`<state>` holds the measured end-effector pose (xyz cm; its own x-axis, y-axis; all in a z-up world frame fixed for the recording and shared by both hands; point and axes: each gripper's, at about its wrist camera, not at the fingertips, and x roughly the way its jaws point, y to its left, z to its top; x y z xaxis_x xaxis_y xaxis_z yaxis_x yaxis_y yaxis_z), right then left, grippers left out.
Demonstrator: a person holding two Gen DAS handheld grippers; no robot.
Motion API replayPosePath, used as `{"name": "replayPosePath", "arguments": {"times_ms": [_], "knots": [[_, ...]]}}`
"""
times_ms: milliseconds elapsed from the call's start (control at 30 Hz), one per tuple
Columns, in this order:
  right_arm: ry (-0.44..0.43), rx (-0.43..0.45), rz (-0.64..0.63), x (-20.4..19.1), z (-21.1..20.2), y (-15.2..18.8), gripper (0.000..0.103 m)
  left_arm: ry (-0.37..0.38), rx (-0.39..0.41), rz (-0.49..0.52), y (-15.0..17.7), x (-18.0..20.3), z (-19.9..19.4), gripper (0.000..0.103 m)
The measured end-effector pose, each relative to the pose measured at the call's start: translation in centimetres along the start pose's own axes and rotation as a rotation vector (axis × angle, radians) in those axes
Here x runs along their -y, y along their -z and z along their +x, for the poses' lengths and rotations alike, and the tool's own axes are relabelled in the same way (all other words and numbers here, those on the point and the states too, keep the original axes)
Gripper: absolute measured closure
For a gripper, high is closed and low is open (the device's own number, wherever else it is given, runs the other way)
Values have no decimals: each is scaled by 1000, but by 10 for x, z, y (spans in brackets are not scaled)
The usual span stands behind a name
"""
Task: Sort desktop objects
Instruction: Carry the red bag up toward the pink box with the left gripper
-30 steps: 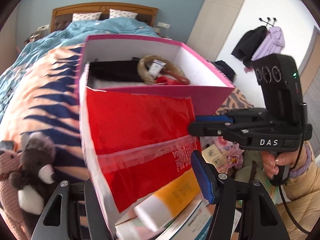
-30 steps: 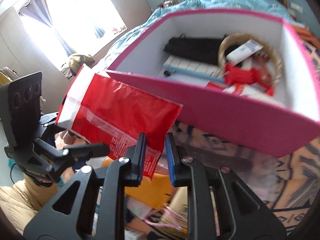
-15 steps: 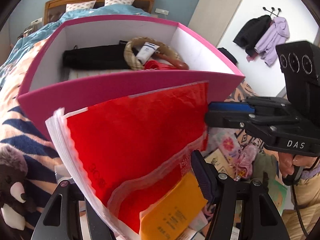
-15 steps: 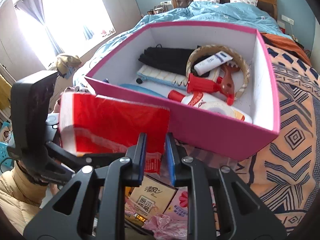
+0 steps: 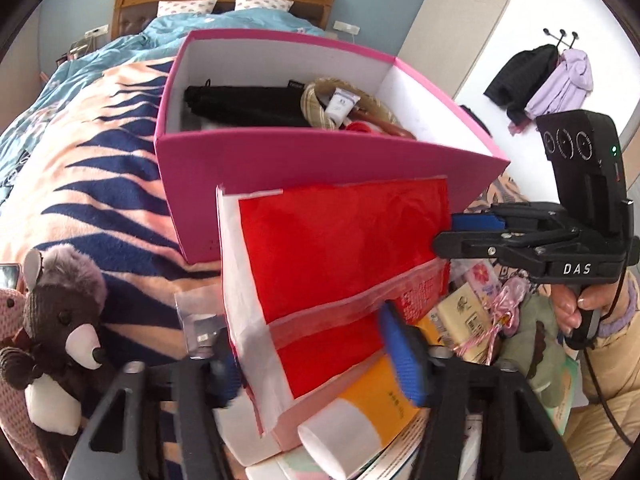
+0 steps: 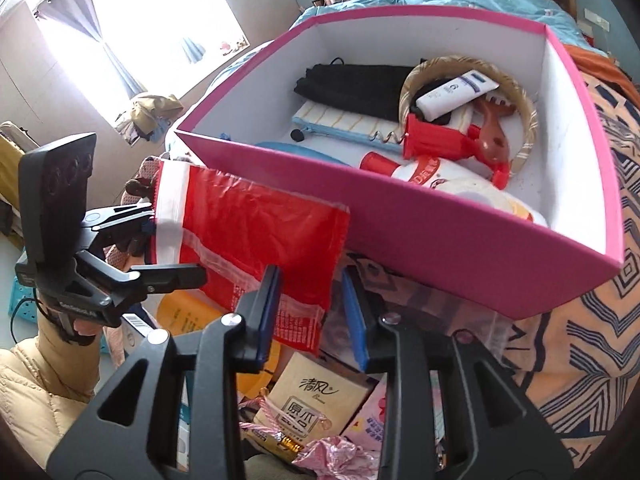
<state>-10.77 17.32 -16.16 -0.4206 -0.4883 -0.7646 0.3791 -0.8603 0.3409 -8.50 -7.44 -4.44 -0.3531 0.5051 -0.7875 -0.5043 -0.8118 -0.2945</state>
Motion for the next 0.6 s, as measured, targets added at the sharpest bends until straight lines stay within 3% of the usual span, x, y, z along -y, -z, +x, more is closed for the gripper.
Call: {"name": "replayPosePath", "arguments": {"times_ms": [367, 533, 567, 600], "knots": [[32, -12, -44, -11, 3, 4, 69, 7, -14, -1, -2, 5, 5, 63], [53, -1, -51, -11, 1, 5, 75, -11, -16, 22, -5, 12, 8, 63], [56, 1, -54, -11, 3, 5, 76, -16, -14, 20, -6, 11, 8, 61], [55, 4, -56, -11, 2, 5, 77, -26, -14, 13, -7, 10, 7, 54]]}}
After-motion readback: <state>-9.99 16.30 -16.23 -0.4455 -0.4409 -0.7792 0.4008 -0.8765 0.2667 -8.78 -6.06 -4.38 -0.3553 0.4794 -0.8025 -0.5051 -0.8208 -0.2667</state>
